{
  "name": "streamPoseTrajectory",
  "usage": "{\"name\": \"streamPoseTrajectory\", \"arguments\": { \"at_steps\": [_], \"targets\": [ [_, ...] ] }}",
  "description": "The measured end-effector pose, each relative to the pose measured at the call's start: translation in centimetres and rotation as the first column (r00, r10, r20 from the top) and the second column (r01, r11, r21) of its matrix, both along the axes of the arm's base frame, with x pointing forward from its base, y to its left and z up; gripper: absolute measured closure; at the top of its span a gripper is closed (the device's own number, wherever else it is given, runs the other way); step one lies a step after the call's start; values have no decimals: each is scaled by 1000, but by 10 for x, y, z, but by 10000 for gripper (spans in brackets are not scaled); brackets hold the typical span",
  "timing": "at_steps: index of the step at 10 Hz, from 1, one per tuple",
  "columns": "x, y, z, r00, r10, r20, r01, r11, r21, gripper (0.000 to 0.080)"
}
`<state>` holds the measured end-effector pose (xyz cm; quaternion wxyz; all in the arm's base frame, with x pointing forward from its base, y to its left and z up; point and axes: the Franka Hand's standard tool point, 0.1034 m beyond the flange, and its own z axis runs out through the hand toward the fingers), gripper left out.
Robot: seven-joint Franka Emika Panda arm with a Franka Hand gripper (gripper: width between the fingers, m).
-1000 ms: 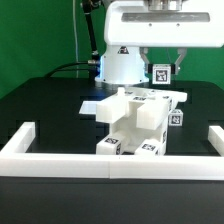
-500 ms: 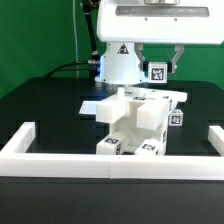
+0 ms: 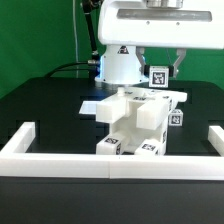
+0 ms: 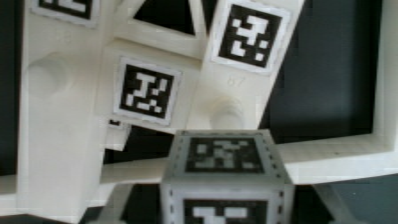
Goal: Assemble chair
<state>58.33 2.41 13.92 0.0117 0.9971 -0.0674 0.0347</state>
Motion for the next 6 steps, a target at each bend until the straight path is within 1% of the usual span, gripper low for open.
{"name": "streamPoseTrajectory", "arguments": {
  "at_steps": [3, 6],
  "targets": [
    [-2, 2, -5, 1000, 0, -8, 0, 1000, -3, 511],
    [-3, 4, -6, 1000, 3, -10, -3, 1000, -2, 511]
  ]
}}
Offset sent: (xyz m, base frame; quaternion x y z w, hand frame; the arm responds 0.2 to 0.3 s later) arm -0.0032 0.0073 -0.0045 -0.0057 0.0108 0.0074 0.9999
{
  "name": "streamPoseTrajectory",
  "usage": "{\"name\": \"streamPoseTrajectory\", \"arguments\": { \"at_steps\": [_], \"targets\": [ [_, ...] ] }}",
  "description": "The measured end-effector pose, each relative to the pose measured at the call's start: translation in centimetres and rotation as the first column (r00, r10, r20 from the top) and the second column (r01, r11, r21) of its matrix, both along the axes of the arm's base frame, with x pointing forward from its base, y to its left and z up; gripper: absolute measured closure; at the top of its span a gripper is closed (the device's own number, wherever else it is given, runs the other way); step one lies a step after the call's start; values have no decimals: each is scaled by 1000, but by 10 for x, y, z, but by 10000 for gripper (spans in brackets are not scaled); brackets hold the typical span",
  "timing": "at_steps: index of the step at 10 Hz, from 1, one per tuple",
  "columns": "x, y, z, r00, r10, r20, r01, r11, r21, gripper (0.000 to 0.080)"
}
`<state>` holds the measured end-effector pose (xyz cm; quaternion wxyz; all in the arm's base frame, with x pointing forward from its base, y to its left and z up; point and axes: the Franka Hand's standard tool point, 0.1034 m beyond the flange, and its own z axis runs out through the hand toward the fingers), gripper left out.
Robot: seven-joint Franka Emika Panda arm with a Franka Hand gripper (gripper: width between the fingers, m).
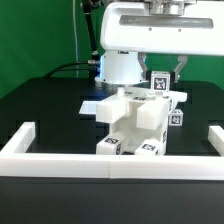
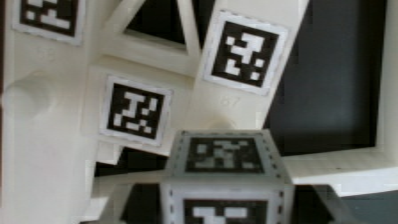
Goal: Assemble chair
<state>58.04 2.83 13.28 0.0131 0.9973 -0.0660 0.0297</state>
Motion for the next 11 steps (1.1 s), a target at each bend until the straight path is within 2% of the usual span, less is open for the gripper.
{"name": "streamPoseTrajectory", "arguments": {
  "at_steps": [11],
  "targets": [
    [-4, -2, -6, 1000, 0, 1, 0, 1000, -6, 511]
  ]
}}
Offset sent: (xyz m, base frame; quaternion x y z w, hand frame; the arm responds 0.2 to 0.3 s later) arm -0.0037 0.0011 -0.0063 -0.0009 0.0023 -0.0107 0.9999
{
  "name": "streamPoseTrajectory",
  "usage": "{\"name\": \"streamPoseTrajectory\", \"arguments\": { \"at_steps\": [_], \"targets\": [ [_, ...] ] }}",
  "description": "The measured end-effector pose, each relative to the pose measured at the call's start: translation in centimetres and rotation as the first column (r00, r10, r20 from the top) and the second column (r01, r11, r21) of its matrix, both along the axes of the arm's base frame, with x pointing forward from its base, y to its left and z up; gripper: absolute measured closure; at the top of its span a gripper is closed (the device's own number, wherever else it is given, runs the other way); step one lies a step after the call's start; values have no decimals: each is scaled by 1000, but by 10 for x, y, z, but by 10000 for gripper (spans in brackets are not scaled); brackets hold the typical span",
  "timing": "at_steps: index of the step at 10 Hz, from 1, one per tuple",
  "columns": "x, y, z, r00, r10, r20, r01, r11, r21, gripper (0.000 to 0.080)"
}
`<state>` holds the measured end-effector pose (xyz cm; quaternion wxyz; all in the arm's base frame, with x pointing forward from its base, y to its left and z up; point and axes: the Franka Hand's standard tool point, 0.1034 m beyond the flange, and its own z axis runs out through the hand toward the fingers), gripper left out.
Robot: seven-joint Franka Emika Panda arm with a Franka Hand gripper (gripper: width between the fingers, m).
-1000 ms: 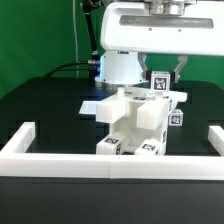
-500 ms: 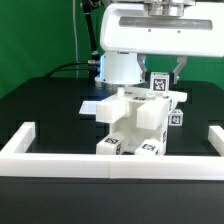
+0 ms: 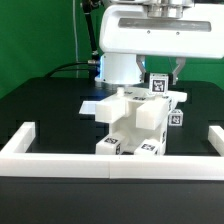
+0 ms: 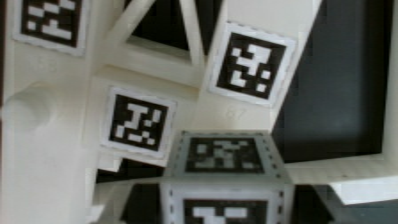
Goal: Assemble chair
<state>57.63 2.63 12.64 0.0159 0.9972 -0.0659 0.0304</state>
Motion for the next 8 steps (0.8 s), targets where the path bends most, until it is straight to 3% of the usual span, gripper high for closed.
{"name": "streamPoseTrajectory", "arguments": {
  "at_steps": [8],
  "targets": [
    [2, -2, -3, 1000, 3, 9, -3, 1000, -8, 511]
  ]
}}
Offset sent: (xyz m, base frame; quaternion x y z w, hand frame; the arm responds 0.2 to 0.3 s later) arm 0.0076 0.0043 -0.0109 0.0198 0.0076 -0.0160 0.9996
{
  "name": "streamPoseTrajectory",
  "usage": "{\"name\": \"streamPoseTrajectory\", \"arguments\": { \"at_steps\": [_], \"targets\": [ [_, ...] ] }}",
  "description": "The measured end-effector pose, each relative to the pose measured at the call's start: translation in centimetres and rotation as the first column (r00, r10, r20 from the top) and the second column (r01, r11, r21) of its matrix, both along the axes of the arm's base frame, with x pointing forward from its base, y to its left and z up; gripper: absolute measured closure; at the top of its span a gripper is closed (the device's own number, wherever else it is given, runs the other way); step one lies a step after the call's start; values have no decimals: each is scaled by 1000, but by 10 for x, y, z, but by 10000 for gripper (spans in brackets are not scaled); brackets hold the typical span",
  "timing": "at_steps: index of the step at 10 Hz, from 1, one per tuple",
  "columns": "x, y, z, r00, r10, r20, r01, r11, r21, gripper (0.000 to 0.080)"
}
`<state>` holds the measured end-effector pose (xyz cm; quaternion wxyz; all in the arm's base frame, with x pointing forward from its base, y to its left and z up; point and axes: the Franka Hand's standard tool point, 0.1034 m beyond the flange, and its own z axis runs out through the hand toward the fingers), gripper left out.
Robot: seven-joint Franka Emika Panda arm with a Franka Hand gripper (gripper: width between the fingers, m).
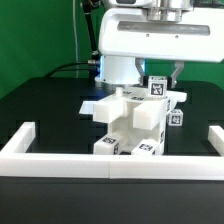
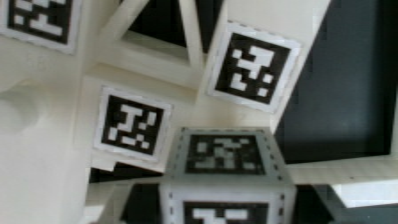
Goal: Assemble chair
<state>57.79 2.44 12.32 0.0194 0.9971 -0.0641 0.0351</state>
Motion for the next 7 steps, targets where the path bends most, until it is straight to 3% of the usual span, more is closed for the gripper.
{"name": "streamPoseTrajectory", "arguments": {
  "at_steps": [5, 7],
  "targets": [
    [0, 0, 0, 999, -45, 2, 45, 999, 3, 511],
    [0, 1, 0, 964, -267, 8, 266, 964, 23, 511]
  ]
}}
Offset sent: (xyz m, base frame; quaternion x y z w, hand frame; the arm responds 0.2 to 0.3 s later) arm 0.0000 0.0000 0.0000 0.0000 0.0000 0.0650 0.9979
